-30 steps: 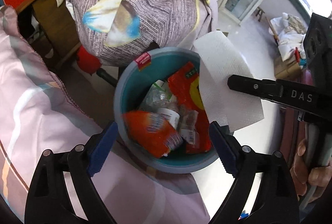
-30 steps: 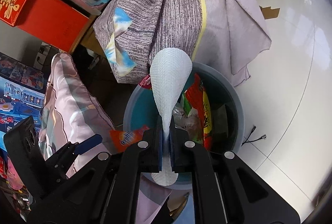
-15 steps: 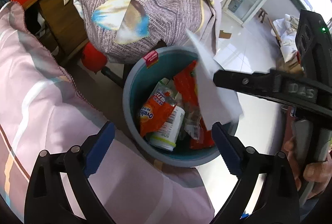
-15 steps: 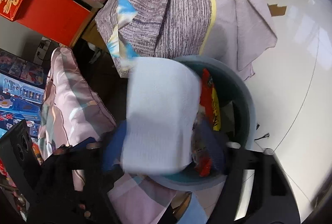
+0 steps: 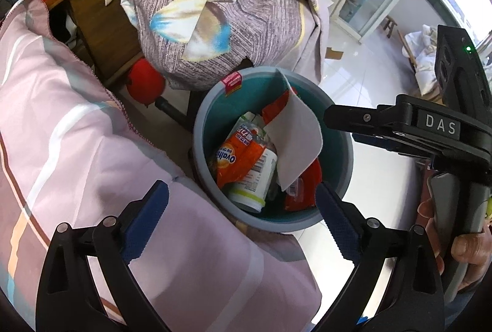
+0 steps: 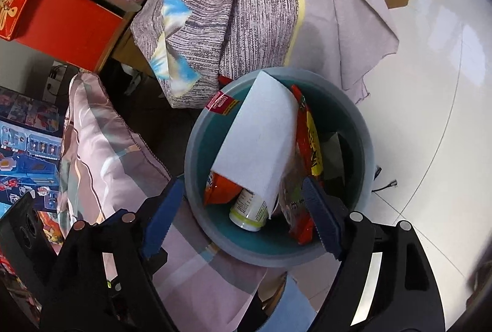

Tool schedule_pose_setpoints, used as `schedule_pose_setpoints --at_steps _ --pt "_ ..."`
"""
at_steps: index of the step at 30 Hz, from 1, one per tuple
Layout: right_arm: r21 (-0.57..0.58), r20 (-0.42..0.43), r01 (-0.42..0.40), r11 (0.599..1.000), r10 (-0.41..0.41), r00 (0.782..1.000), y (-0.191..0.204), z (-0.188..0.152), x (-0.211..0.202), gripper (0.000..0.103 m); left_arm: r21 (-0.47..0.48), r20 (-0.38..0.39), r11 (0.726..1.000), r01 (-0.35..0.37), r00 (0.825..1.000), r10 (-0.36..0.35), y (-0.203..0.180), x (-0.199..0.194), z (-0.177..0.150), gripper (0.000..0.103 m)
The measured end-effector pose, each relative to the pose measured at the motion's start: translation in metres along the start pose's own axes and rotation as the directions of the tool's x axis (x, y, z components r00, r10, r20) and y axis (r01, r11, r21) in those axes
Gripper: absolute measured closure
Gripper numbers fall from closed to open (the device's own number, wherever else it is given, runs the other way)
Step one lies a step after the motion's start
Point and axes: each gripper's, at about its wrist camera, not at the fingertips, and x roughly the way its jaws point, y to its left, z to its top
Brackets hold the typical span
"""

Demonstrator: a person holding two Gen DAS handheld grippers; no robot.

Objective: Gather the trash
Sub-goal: 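Move both open grippers back over the remaining trash on the bed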

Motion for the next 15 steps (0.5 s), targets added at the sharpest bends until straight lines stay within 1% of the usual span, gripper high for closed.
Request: schedule_pose_setpoints --at_steps 7,12,15 --pt "-0.001 0.022 0.004 1.000 -0.004 1.000 0.009 -0.008 -0.013 0.026 -0.007 0.018 1.000 -0.001 1.000 0.001 0.006 -0.014 -0.007 0.007" --pt "-0.022 0.049 0.006 1.000 -0.005 0.999 0.024 -0.015 -0.028 0.026 -0.014 0.044 1.000 0.001 0.999 0.000 0.012 -0.030 -0.017 0.007" --pt "-0.035 0.067 0.007 0.999 -0.005 0.998 0.034 -0.022 -0.036 0.023 -0.018 0.059 1.000 -0.001 0.998 0.002 0.016 -0.041 -0.025 0.007"
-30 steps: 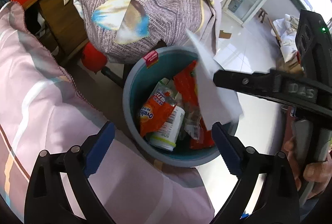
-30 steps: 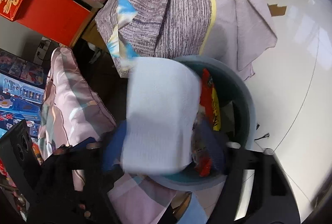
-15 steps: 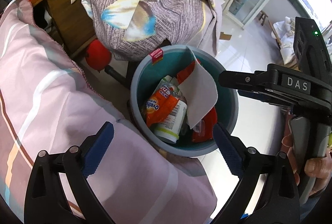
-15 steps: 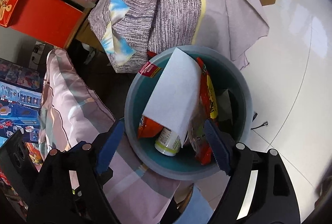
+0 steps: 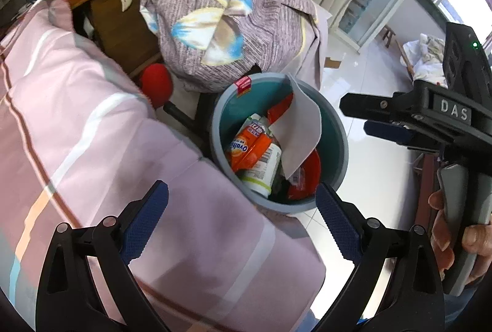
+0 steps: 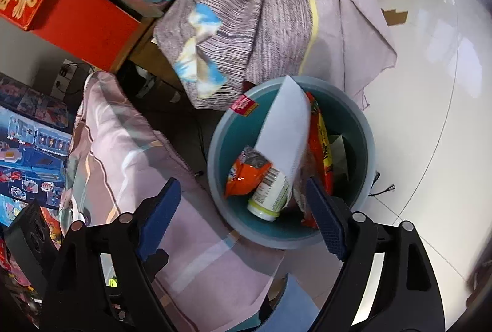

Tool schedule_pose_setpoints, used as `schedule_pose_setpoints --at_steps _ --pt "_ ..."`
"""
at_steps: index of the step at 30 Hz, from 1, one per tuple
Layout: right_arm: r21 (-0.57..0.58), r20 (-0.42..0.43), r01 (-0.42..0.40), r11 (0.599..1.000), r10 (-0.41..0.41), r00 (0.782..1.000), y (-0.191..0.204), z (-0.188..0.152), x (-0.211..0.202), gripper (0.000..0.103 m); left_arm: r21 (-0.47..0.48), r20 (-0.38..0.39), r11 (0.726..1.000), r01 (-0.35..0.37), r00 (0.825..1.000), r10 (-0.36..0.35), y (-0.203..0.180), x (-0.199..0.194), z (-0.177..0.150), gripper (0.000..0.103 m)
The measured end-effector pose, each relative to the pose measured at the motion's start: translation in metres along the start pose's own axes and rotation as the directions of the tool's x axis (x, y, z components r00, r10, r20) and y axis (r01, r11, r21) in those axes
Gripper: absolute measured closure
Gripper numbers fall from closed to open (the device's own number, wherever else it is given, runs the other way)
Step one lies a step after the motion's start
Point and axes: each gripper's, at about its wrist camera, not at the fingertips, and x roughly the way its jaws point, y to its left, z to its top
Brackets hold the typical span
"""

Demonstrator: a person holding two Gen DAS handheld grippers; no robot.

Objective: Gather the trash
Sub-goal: 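Move both open grippers back over the remaining trash on the bed, then grasp the lime-green lid with the right gripper while the left grasps the white cup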

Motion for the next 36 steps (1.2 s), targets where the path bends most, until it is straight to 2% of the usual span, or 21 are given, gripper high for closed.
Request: schedule_pose_setpoints --at_steps 9,13,21,30,36 --pt "-0.050 -0.011 -0.008 0.999 0.007 1.000 0.038 -0.028 -0.005 0.023 -0.043 0.040 0.999 -0.015 0.999 0.017 0.035 -0.038 -0.036 0.006" --pt "-0.103 -0.049 -0.019 0.994 0.014 0.999 0.070 -0.050 0.005 0.023 -0.078 0.054 0.997 -0.028 0.998 0.032 0.061 -0.059 -0.059 0.006" --pt "-0.222 -0.130 -0.053 0.974 0.024 0.991 0.136 -0.098 0.029 0.023 -0.175 0.090 0.980 -0.097 0.989 0.114 0.129 -0.111 -0.117 0.005" --pt "-0.394 -0.249 -0.085 0.915 -0.017 0.968 0.219 -0.177 0.058 0.023 -0.355 0.110 0.921 -0.159 0.972 0.210 0.218 -0.163 -0.199 0.004" --pt "-0.523 -0.314 -0.114 0.845 -0.066 0.947 0.268 -0.233 0.081 0.023 -0.450 0.099 0.874 -0.183 0.962 0.253 0.260 -0.178 -0.241 0.004"
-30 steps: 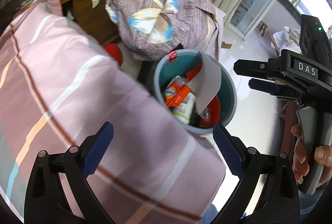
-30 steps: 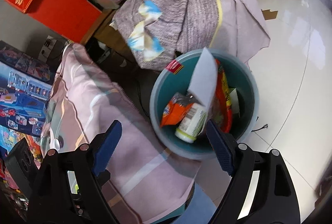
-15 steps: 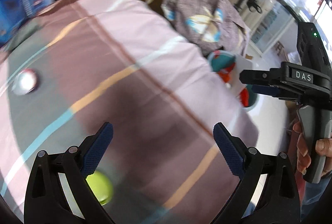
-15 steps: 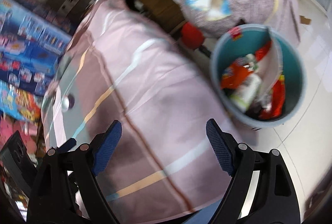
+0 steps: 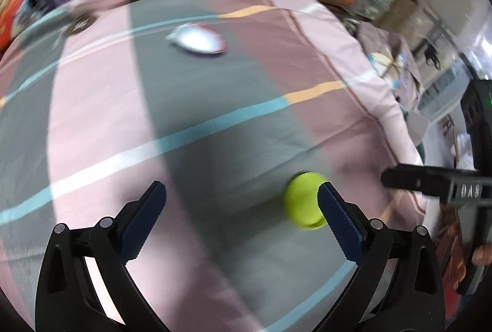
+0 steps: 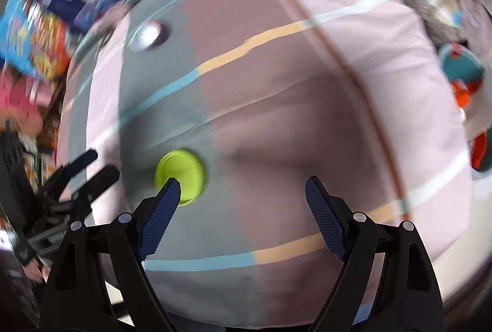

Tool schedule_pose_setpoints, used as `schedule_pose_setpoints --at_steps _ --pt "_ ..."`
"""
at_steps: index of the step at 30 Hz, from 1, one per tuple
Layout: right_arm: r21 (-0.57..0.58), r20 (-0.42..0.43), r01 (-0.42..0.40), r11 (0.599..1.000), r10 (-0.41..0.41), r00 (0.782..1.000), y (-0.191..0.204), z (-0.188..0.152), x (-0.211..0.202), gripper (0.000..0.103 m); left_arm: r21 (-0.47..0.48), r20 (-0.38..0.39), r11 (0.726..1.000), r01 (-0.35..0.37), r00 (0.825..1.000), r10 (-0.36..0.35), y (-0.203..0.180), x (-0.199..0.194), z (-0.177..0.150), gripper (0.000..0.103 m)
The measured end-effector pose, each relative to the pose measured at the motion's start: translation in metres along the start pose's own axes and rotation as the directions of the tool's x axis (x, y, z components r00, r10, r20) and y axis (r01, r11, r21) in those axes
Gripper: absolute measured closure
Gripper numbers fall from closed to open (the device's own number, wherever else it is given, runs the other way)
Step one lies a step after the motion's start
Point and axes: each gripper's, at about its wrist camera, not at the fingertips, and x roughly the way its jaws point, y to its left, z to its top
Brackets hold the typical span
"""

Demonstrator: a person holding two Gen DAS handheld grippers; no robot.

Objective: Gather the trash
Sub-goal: 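Grasp the lime-green lid with the right gripper while the left grasps the white cup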

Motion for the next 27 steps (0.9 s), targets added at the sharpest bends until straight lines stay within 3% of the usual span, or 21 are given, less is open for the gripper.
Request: schedule_pose_setpoints --at_steps 5,12,15,16,17,27 --pt "-0.136 -0.010 0.042 0.990 -0.044 0.999 0.051 -0.009 0.023 0.023 -0.071 0.011 0.997 -0.016 1.000 0.017 0.038 -0.007 -0.008 0.004" --pt "-0.229 -0.015 0.096 0.969 -0.102 0.995 0.080 -0.016 0.046 0.024 -0.117 0.011 0.993 -0.021 1.000 0.022 0.062 -0.007 -0.013 0.004" --pt "-0.256 -0.002 0.126 0.959 -0.131 0.991 0.085 -0.017 0.052 0.037 -0.122 0.005 0.992 -0.016 1.000 0.017 0.065 -0.003 -0.012 0.004" --pt "-0.262 -0.003 0.133 0.956 -0.139 0.990 0.085 -0.016 0.053 0.051 -0.122 0.004 0.992 -0.015 1.000 0.015 0.065 -0.001 -0.011 0.004" --pt "-0.270 -0.003 0.142 0.952 -0.149 0.989 0.086 -0.016 0.056 0.051 -0.122 0.003 0.992 -0.013 1.000 0.014 0.065 0.000 -0.011 0.004" --pt "-0.173 0.064 0.124 0.977 -0.115 0.991 0.058 0.033 0.035 0.051 -0.124 -0.025 0.992 -0.015 1.000 0.012 0.067 0.019 0.009 0.004"
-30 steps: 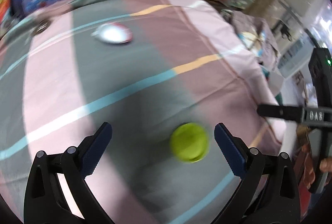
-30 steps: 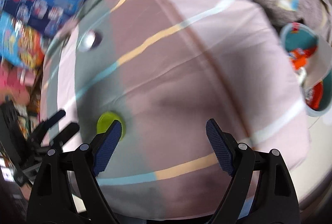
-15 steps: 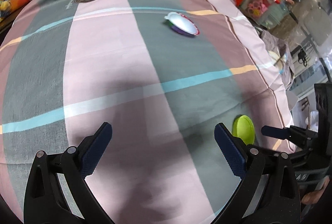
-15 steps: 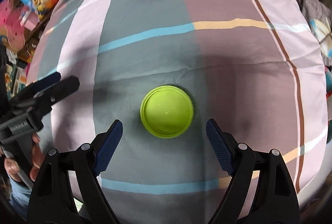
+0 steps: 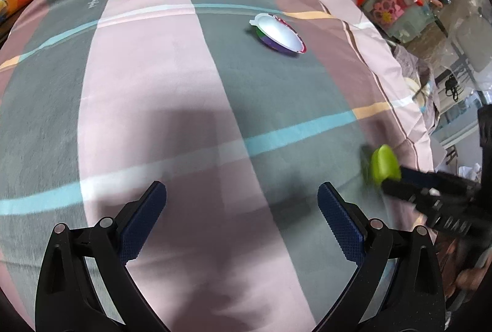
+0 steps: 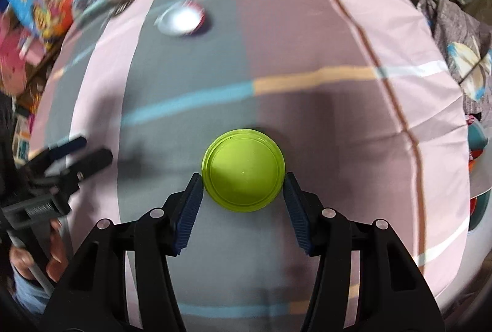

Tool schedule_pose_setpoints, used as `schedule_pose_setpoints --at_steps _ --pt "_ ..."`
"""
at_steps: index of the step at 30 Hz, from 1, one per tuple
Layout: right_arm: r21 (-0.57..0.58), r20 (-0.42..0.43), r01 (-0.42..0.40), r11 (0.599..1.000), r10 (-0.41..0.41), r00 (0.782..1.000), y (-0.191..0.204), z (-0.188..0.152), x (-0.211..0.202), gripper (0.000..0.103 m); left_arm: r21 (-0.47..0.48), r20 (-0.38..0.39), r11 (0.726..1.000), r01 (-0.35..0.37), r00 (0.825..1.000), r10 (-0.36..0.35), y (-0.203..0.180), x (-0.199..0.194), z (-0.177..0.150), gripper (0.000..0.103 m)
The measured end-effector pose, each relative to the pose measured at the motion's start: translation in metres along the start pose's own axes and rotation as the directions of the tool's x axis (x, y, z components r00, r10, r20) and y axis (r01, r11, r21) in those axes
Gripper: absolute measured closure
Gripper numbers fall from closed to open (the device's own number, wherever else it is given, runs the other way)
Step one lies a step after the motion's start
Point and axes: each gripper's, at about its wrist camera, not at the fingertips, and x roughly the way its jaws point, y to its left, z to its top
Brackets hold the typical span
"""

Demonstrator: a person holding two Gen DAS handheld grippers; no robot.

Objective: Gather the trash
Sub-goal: 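Grasp the lime-green lid with the right gripper while the left grasps the white cup, then carry the white cup and green lid over the teal bin with both tools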

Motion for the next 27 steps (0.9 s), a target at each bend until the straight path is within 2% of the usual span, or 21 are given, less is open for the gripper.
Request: schedule_pose_setpoints --at_steps 8,15,18,20,22,23,24,25,27 --pt "0.091 0.030 -0.047 0.995 0.044 0.999 -0.037 0.047 -0.001 0.051 -0.001 0.006 1.000 -0.017 1.000 0.017 -0.016 0.024 0.052 0.004" --pt "0.137 0.045 -0.085 0.987 0.079 0.996 -0.063 0.081 0.006 0.051 -0.071 0.037 0.997 -0.016 0.999 0.019 -0.041 0.054 0.110 0.004" --pt "0.149 0.050 -0.099 0.984 0.093 0.994 -0.076 0.086 0.006 0.051 -0.071 0.044 0.996 -0.054 0.997 0.057 -0.055 0.066 0.124 0.004" --pt "0.156 0.050 -0.106 0.982 0.099 0.994 -0.084 0.086 0.005 0.051 -0.061 0.042 0.992 -0.107 0.993 0.110 -0.063 0.077 0.133 0.005" --pt "0.164 0.052 -0.109 0.980 0.102 0.993 -0.093 0.085 0.005 0.051 -0.058 0.036 0.987 -0.149 0.988 0.151 -0.067 0.089 0.138 0.015" --pt "0.169 0.052 -0.112 0.979 0.105 0.993 -0.097 0.083 0.005 0.051 -0.055 0.033 0.984 -0.168 0.985 0.170 -0.067 0.093 0.140 0.025" --pt "0.174 0.052 -0.115 0.978 0.108 0.993 -0.102 0.082 0.005 0.051 -0.039 0.053 0.976 -0.213 0.975 0.215 -0.071 0.094 0.141 0.042" --pt "0.183 0.053 -0.119 0.976 0.111 0.992 -0.108 0.080 0.005 0.051 -0.028 0.060 0.970 -0.243 0.968 0.244 -0.072 0.094 0.141 0.051" --pt "0.201 0.058 -0.128 0.971 0.119 0.991 -0.118 0.077 0.005 0.051 -0.033 0.057 0.974 -0.225 0.972 0.227 -0.071 0.093 0.141 0.051"
